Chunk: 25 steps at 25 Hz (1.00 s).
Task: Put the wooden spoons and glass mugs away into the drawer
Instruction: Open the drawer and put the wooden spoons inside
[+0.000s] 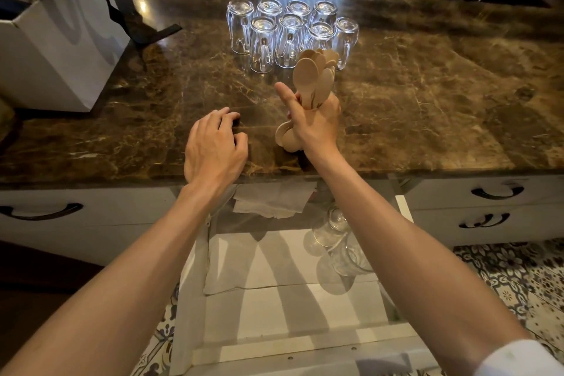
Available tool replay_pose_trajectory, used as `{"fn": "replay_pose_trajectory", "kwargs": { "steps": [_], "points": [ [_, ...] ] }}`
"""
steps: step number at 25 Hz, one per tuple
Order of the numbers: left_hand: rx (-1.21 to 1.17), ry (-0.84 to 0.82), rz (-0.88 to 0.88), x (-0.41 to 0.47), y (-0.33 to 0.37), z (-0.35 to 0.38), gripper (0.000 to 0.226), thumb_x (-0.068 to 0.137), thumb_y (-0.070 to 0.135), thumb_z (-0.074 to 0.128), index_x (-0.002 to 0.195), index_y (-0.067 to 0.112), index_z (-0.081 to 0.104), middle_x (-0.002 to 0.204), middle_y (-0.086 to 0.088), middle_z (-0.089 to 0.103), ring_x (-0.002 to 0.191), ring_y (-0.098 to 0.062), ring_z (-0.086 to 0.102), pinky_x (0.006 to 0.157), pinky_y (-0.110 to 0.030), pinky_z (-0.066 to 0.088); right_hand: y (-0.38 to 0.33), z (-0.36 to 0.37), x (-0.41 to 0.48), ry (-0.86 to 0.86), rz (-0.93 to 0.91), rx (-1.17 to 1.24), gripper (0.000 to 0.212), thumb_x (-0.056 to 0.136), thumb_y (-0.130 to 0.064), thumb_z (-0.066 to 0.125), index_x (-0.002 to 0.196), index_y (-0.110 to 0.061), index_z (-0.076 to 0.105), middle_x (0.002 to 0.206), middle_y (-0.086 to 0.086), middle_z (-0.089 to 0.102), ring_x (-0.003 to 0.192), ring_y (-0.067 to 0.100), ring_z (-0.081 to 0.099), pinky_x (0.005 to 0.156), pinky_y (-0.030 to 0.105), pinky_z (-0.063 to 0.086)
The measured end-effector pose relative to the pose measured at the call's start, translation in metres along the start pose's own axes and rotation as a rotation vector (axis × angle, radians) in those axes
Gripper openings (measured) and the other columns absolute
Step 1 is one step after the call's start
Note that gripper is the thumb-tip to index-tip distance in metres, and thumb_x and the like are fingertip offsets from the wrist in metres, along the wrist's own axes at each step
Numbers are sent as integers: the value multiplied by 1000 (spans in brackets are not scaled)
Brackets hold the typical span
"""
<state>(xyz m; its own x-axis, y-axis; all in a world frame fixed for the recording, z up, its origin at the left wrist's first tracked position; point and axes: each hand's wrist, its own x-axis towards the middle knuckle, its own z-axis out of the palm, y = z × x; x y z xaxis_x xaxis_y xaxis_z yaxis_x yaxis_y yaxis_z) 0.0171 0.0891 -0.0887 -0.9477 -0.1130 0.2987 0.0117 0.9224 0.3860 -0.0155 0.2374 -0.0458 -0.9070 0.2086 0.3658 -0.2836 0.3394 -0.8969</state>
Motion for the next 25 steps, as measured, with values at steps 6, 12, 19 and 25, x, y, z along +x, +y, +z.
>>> {"fn": "replay_pose_trajectory", "kwargs": {
  "steps": [6, 12, 19, 25],
  "points": [
    [5, -4, -11, 1, 1, 0, 42, 90, 25, 42, 130, 14, 52, 138, -5, 50, 130, -20, 40, 112, -35, 22, -29, -14, -10, -193, -45, 89, 21, 86, -24, 68, 67, -18, 59, 55, 0, 56, 54, 26, 56, 56, 41, 47],
    [-14, -22, -19, 0, 4, -4, 42, 90, 26, 42, 128, 12, 52, 135, -8, 51, 128, -23, 42, 112, -38, 26, -48, -28, -34, -415, -173, 32, 32, 81, -24, 73, 67, -39, 48, 52, -24, 56, 53, -2, 52, 55, 14, 38],
    [-214, -36, -166, -17, 6, -10, 57, 82, 3, 63, 134, -5, 41, 140, -25, 42, 128, -38, 37, 105, -33, 21, -40, -36, -86, -688, -214, 20, 26, 77, -19, 76, 94, -4, 64, 75, -11, 59, 62, -4, 54, 60, 9, 40],
    [2, -25, -7, -1, 3, -1, 44, 91, 27, 41, 132, 13, 50, 139, -6, 48, 130, -21, 39, 113, -35, 22, -2, -46, -138, -1029, -52, -272, 42, 78, -40, 72, 109, -12, 61, 107, 3, 71, 92, 16, 66, 78, 35, 53]
  ]
}}
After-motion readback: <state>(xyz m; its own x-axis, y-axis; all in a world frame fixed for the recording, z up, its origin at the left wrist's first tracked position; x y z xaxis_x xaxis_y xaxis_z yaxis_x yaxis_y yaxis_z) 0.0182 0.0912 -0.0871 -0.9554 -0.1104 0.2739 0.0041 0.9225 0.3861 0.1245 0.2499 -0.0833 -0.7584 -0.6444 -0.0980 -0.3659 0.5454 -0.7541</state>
